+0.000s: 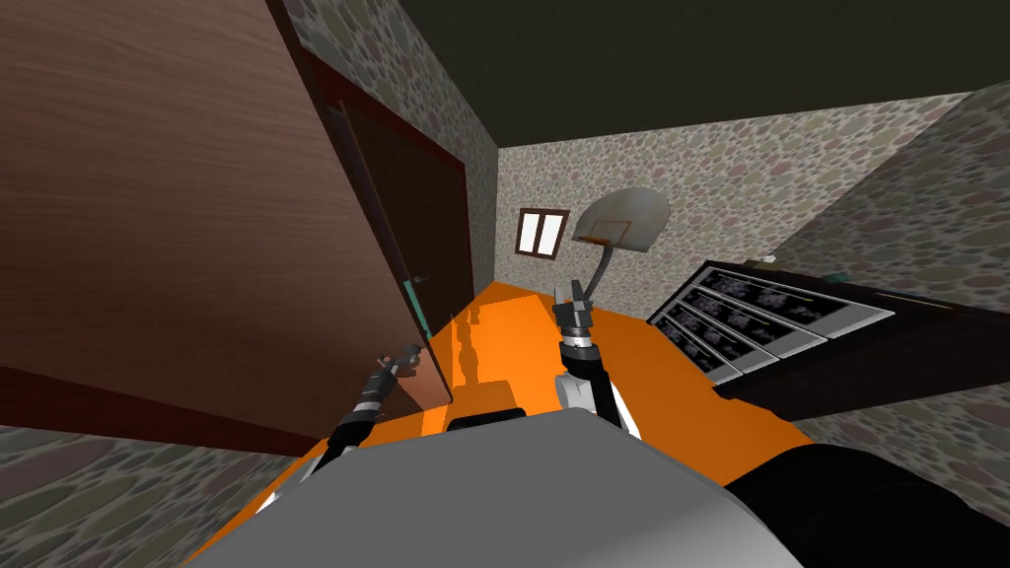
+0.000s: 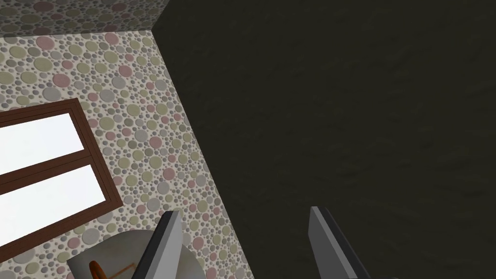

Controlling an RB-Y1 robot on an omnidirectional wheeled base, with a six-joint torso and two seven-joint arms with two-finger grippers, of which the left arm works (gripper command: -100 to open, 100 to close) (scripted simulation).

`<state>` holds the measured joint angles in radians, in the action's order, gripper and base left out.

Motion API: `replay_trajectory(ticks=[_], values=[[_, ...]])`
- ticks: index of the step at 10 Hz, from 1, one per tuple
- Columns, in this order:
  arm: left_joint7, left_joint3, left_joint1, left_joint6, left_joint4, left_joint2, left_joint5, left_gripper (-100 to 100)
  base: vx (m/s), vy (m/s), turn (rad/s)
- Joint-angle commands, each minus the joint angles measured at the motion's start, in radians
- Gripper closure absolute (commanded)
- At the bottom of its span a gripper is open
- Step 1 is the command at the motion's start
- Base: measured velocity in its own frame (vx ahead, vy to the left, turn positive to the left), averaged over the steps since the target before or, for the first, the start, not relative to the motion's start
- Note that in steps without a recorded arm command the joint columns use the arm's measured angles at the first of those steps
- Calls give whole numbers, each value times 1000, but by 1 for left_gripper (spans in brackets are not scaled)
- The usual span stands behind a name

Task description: Pull the door open

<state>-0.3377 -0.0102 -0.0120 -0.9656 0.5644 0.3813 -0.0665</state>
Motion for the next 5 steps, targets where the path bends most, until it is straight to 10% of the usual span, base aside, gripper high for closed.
replay_trajectory(ticks=[1, 5], values=[[0, 0, 0, 0, 0, 0, 0, 100, -40, 17, 2], [-46, 26, 50, -76, -11, 35, 14, 100, -164, 31, -139]])
